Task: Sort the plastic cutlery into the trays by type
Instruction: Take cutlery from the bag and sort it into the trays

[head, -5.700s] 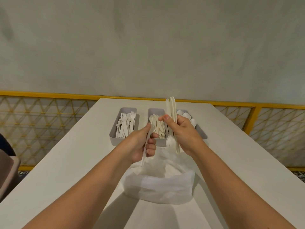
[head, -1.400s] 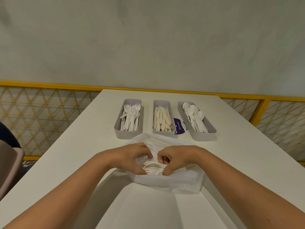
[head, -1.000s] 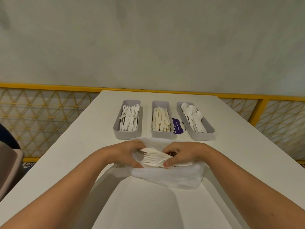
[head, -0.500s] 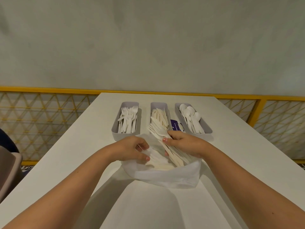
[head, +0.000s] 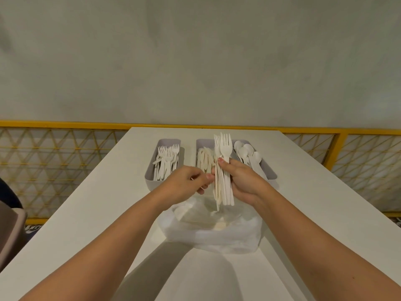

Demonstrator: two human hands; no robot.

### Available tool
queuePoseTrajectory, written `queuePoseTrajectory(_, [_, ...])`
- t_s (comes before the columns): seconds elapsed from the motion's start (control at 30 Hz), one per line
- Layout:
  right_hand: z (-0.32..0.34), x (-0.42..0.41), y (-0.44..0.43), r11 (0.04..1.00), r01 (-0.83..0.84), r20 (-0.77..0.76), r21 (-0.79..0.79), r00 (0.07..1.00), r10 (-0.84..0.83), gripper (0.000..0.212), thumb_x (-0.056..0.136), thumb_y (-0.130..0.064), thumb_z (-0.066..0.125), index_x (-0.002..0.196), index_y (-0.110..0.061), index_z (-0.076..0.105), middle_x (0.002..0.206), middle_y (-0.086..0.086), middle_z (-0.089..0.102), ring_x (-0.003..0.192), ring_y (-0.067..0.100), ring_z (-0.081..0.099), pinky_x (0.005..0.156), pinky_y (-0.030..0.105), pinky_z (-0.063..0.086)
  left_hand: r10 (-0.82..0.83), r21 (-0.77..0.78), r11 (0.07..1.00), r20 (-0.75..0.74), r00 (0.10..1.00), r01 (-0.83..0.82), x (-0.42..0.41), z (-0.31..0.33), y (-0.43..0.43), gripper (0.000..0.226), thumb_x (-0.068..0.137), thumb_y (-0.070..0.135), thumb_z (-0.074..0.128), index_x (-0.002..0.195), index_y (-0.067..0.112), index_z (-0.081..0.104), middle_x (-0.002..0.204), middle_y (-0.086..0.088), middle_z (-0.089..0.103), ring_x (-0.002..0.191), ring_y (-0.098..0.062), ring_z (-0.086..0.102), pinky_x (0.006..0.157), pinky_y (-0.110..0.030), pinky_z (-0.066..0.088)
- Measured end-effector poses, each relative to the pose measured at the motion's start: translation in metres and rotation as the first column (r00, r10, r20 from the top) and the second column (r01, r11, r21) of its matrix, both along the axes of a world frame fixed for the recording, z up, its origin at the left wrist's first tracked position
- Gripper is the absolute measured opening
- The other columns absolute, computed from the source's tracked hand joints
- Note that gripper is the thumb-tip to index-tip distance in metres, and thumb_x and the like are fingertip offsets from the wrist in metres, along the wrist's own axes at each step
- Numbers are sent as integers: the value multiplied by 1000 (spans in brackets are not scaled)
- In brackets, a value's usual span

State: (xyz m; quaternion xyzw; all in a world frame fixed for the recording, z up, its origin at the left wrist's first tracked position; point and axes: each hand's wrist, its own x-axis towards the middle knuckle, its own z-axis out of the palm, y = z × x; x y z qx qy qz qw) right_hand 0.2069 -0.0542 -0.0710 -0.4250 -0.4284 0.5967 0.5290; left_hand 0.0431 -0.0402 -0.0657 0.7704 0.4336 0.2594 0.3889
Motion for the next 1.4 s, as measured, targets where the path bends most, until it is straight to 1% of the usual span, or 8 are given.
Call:
queuePoseTrajectory(0.07, [1, -2, 3, 999, 44, -86, -11, 995, -45, 28, 100, -15, 41, 114, 5, 53, 101, 24, 61, 89, 30, 61, 85, 37, 53, 32, -2, 999, 47, 998, -32, 8, 3, -2, 39, 89, 39, 56, 96, 2, 64, 85, -4, 67, 70, -9, 64, 72, -27, 52])
queuePoseTrajectory(0.27, [-3, -8, 9, 965, 235, -221, -116, 941, -256, 22, 99, -22, 43, 90, -6, 55, 72, 9, 54, 67, 18, 56, 59, 31, 54, 72, -139, 989, 147, 986, -52, 23, 1, -5, 22, 85, 15, 67, 96, 1, 54, 60, -5, 60, 49, -12, 57, 59, -27, 56])
queuePoseTrajectory(0.57, [-6, -7, 9, 969, 236, -289, -68, 925, -245, 12, 97, -9, 48, 86, -6, 52, 63, 5, 52, 52, 11, 59, 53, 27, 56, 28, -302, 953, 156, 987, 21, 27, -2, -8, 25, 94, 12, 54, 114, -2, 50, 81, -10, 59, 55, -13, 61, 52, -23, 54])
queuePoseTrajectory(0.73, [-6, -1, 5, 976, 200, -285, -89, 934, -217, 23, 100, -11, 40, 89, 3, 56, 70, 11, 67, 74, 19, 68, 63, 35, 59, 41, -219, 976, 96, 995, -19, 20, -1, -3, 27, 95, 4, 47, 121, -5, 51, 80, -9, 60, 59, -14, 58, 52, -19, 53])
queuePoseTrajectory(0.87, [-6, -2, 5, 967, 220, -292, -133, 923, -250, 22, 100, -10, 39, 102, 5, 54, 88, 19, 63, 75, 25, 67, 62, 34, 58, 89, 22, 996, 19, 996, -89, 19, -3, -5, 30, 94, 5, 47, 122, 16, 48, 80, -5, 60, 57, -12, 59, 55, -23, 54])
queuePoseTrajectory(1.07, [-5, -11, 1, 960, 237, -265, -151, 926, -270, 21, 100, -7, 39, 89, 4, 54, 80, 16, 61, 77, 27, 62, 80, 42, 53, 85, 206, 977, -174, 981, -48, 20, -7, -8, 33, 88, 19, 62, 118, 21, 49, 93, 2, 58, 67, -12, 58, 61, -26, 52])
queuePoseTrajectory(1.23, [-2, -13, 2, 960, 240, -298, -146, 914, -274, 14, 100, -9, 39, 96, 1, 49, 75, 15, 60, 74, 25, 65, 64, 37, 58, 120, 179, 980, -204, 972, -84, 23, -7, -10, 27, 95, 18, 50, 120, 10, 53, 101, -8, 62, 79, -23, 64, 63, -28, 52])
queuePoseTrajectory(1.4, [-7, -13, 3, 960, 230, -298, -160, 916, -269, 18, 100, -13, 39, 113, -2, 46, 81, 17, 66, 75, 24, 67, 71, 43, 56, 85, 13, 996, -179, 980, -84, 23, -6, -10, 22, 99, 17, 39, 115, 7, 50, 94, -6, 54, 61, -13, 58, 55, -25, 51])
